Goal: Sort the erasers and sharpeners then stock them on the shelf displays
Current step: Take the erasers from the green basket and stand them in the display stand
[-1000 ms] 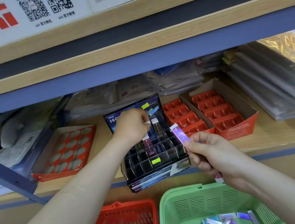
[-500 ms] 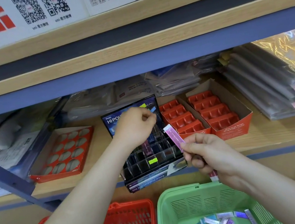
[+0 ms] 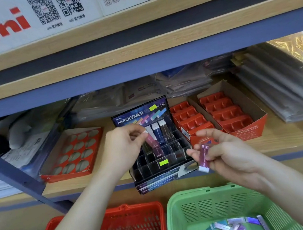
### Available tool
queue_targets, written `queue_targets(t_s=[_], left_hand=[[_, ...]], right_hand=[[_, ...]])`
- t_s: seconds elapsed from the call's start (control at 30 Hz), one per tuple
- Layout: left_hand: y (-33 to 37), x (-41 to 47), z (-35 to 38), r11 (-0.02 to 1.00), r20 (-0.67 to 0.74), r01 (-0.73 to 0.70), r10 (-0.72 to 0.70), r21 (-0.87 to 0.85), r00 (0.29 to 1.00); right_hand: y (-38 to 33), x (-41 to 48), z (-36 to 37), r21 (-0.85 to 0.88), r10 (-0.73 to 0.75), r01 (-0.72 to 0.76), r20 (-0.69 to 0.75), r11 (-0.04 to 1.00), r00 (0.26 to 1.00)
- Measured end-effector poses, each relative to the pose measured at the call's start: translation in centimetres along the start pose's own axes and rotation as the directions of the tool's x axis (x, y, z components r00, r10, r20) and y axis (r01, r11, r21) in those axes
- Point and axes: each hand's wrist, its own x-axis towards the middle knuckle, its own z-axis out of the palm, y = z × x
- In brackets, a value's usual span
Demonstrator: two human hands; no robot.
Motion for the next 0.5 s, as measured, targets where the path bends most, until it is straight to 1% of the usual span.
queue_targets(t_s=[0.07,0.13,0.2,0.3,0.4,0.5], left_hand=[[-0.4,-0.1,0.6,0.997,-0.018,-0.064,0.065,0.051,0.998],[-0.6,-0.1,1.0,0.982,-0.033,-0.161,0.165,0.102,0.986],[-0.8,-0.2,1.5,0.956,-0.01,-0.252,0.256,0.151,0.967],[-1.2,-0.5,2.4,0.92,0.023,-0.345,0.347,0.185,0.938],[-1.6,-0.7,3.1,0.901,0.029,-0.38,0.383,0.209,0.923],[-1.6,-0.7,3.5,0.907,0.006,-0.354,0.362,0.227,0.932]], right_hand=[[0.0,-0.3,0.2,0.002,0.004,-0.004,0.015,1.0,1.0],[0.1,-0.4,0.2,0.026,0.007,-0.007,0.015,1.0,1.0],[0.1,-0.4,0.1,0.046,0.006,-0.007,0.01,0.999,1.0],[0.0,-0.5,0.2,0.029,-0.006,0.006,0.011,1.0,1.0],[-0.2,-0.6,0.4,0.02,-0.016,0.016,-0.004,1.0,1.0],[-0.1,-0.7,0.4,-0.012,-0.019,0.019,-0.031,1.0,0.999]])
